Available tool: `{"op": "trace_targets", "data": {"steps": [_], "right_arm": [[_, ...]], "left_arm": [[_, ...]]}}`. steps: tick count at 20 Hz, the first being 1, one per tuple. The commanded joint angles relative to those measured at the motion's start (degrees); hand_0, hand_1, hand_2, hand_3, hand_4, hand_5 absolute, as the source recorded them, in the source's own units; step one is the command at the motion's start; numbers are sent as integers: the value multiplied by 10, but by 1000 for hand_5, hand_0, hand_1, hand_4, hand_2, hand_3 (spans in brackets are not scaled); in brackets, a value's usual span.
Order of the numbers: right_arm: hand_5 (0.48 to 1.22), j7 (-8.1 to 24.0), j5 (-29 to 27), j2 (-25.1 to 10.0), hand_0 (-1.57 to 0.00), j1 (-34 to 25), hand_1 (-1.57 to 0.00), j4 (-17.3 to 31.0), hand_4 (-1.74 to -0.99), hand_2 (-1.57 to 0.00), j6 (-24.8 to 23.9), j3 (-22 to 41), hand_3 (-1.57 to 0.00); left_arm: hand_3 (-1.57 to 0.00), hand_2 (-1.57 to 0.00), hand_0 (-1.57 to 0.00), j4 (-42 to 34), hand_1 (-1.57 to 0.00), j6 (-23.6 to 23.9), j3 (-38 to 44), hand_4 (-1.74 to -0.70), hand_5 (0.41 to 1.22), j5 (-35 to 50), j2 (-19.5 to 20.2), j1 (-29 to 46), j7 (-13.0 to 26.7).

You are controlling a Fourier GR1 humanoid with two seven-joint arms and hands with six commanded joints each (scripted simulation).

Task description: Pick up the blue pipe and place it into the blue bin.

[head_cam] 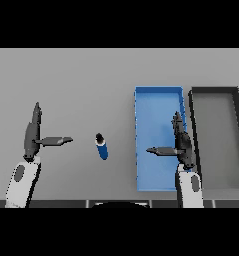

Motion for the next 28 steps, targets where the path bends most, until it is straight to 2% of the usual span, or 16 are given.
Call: {"op": "trace_targets", "data": {"steps": [1,6,7,8,9,12,16,17,20,23,28], "right_arm": [[598,1,0,0,1,-1,1,1,-1254,1,-1,-1,1],[598,0,-4,-6,1,-11,1,15,-1254,1,4,-8,1],[598,-28,28,-40,1,14,1,-3,-1254,1,21,11,1],[597,-45,48,-59,1,36,1,-22,-1255,1,32,27,1],[597,-43,66,-71,1,43,1,-28,-1251,1,34,34,1],[594,-26,94,-78,1,51,1,-48,-1241,1,29,52,1],[594,-18,91,-81,1,54,1,-61,-1227,1,37,56,1],[596,-16,90,-85,1,47,1,-54,-1226,1,38,52,1],[609,-35,92,-82,1,52,1,-54,-1234,1,41,58,1],[633,-35,80,-85,1,43,1,-56,-1266,1,49,54,1],[651,-29,81,-83,1,42,1,-56,-1296,1,49,54,1]], "left_arm": [[1,1,1,1,1,0,0,-1186,605,0,0,-1,-2],[1,1,1,10,1,-2,2,-1186,605,0,-2,-8,-4],[1,1,1,13,1,-78,-10,-1186,605,13,33,4,-30],[1,1,1,23,1,-124,-13,-1188,606,20,56,7,-46],[1,1,1,24,1,-152,-14,-1190,604,25,72,9,-56],[1,1,1,30,1,-188,-17,-1183,603,29,90,13,-72],[1,1,1,3,1,-235,-45,-1164,598,17,109,30,-95],[1,1,1,-4,1,-253,-55,-1168,592,20,115,31,-87],[1,1,1,-45,1,-287,-88,-1184,557,16,124,50,-72],[1,1,1,-74,1,-298,-113,-1196,523,13,120,48,-48],[1,1,1,-72,1,-295,-170,-1206,488,-29,66,28,-17]]}}
